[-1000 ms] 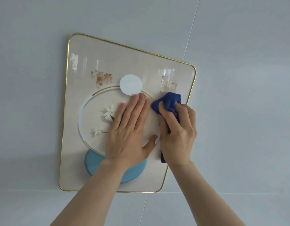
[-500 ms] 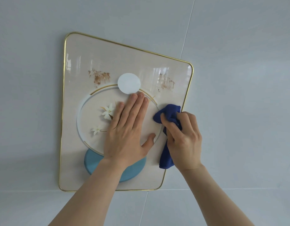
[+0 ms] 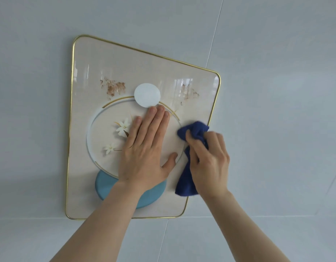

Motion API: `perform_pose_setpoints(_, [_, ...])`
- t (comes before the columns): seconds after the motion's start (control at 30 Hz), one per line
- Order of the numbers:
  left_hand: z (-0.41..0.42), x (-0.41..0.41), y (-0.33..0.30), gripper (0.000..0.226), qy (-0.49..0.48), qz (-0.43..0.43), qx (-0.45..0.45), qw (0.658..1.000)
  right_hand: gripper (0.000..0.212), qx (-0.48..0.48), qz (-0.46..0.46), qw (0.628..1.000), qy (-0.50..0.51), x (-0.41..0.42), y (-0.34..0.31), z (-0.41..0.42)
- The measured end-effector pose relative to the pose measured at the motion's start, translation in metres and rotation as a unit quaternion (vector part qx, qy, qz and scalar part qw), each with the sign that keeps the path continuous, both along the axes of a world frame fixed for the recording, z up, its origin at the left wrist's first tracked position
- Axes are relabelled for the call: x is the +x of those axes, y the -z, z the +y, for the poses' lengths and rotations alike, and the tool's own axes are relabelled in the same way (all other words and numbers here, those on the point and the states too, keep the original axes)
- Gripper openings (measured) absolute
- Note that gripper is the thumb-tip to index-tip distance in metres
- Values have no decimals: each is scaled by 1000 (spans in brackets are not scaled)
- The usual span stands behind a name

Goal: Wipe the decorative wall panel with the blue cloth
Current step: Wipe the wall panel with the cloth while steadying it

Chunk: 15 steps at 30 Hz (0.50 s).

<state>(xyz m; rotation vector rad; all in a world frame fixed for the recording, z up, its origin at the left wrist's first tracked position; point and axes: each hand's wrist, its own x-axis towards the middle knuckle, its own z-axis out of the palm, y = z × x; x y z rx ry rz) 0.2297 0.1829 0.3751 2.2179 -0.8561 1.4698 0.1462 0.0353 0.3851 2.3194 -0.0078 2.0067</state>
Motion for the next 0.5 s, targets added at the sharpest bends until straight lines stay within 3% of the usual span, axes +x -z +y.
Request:
perform_pose_setpoints(0.3, [6, -7, -4, 95, 21, 15, 7, 1000, 39, -12, 138, 990, 15, -32, 13, -2])
perform_pose_setpoints(0.5, [9, -8, -5, 106, 26, 31, 23, 999, 33, 20, 59, 998, -4, -24, -17, 16])
